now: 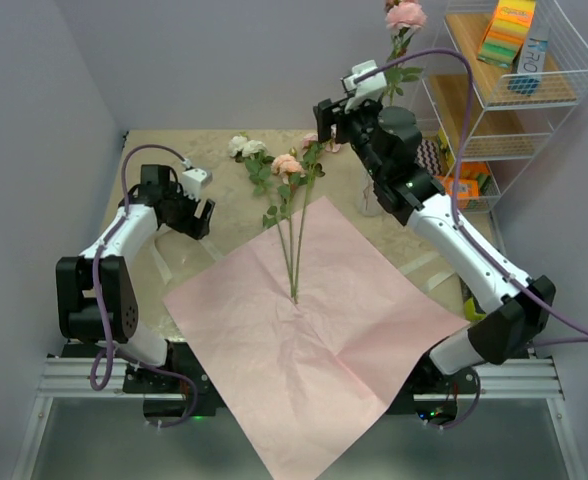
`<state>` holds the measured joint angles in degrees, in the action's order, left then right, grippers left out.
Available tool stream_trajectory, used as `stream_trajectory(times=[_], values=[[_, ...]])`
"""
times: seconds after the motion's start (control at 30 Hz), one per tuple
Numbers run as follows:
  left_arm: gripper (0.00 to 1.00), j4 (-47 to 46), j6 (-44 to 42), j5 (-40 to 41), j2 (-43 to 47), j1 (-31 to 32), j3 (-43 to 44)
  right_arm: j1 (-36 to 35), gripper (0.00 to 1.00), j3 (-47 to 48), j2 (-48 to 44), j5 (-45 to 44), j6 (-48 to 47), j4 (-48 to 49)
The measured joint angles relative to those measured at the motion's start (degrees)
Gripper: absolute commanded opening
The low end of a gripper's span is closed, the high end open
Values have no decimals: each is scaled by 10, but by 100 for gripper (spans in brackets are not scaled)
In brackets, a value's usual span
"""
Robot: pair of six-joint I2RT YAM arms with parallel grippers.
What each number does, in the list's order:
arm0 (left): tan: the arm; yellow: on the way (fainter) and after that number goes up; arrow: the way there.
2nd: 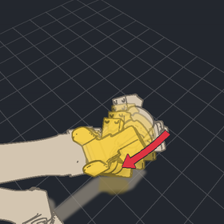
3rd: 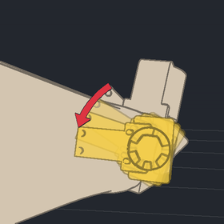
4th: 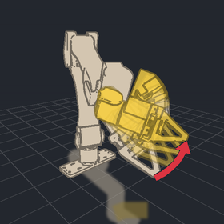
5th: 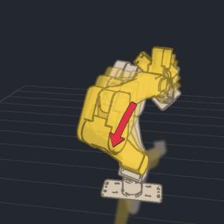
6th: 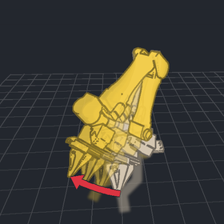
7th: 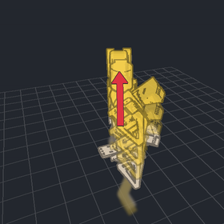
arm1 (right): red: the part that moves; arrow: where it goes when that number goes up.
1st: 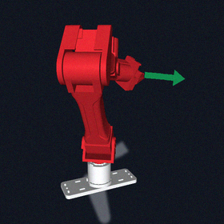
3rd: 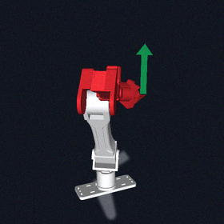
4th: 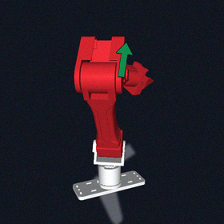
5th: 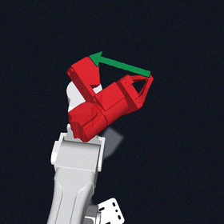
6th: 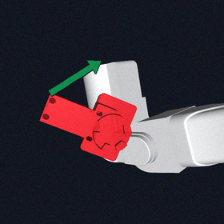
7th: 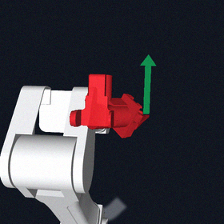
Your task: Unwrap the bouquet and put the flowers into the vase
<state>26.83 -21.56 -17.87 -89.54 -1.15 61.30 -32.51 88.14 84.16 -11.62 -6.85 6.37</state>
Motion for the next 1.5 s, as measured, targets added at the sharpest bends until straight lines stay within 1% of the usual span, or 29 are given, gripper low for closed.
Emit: stream_trajectory(times=[0.03, 0.1, 0.13, 0.3, 0.4, 0.47, 0.57, 0.73, 0.93, 1.2, 1.3, 1.5], values=[[87, -1, 1, 5, 1, 0, 0, -1, 75, 3, 10, 12, 3, -9], [93, -3, 6, 14, 9, -1, 0, -2, 70, 9, 37, 33, 12, -31], [99, -6, 10, 17, 19, -2, 0, -2, 66, 9, 52, 40, 20, -43], [99, -51, 25, 20, 84, -6, -9, -5, 64, -6, 153, 52, 68, -81], [99, -47, 24, 12, 57, -7, 11, -11, 64, -32, 206, 47, 87, -89], [100, -54, 24, 10, 43, -7, -2, -18, 63, -48, 234, 40, 93, -90], [100, -50, 24, 11, 58, -7, -30, -31, 60, -51, 272, 33, 99, -88], [100, -50, 18, 14, 69, -7, -21, -40, 58, -34, 323, 24, 112, -85], [99, -50, 12, 14, 69, -7, -21, -38, 58, -16, 363, 13, 122, -82], [99, -50, 10, 14, 69, -7, -21, -38, 58, 2, 374, -48, 140, -84], [99, -50, 9, 14, 69, -7, -21, -38, 54, 27, 390, -69, 148, -87], [99, -50, 3, 17, 68, -7, -21, -38, 50, 53, 439, -104, 166, -90]])
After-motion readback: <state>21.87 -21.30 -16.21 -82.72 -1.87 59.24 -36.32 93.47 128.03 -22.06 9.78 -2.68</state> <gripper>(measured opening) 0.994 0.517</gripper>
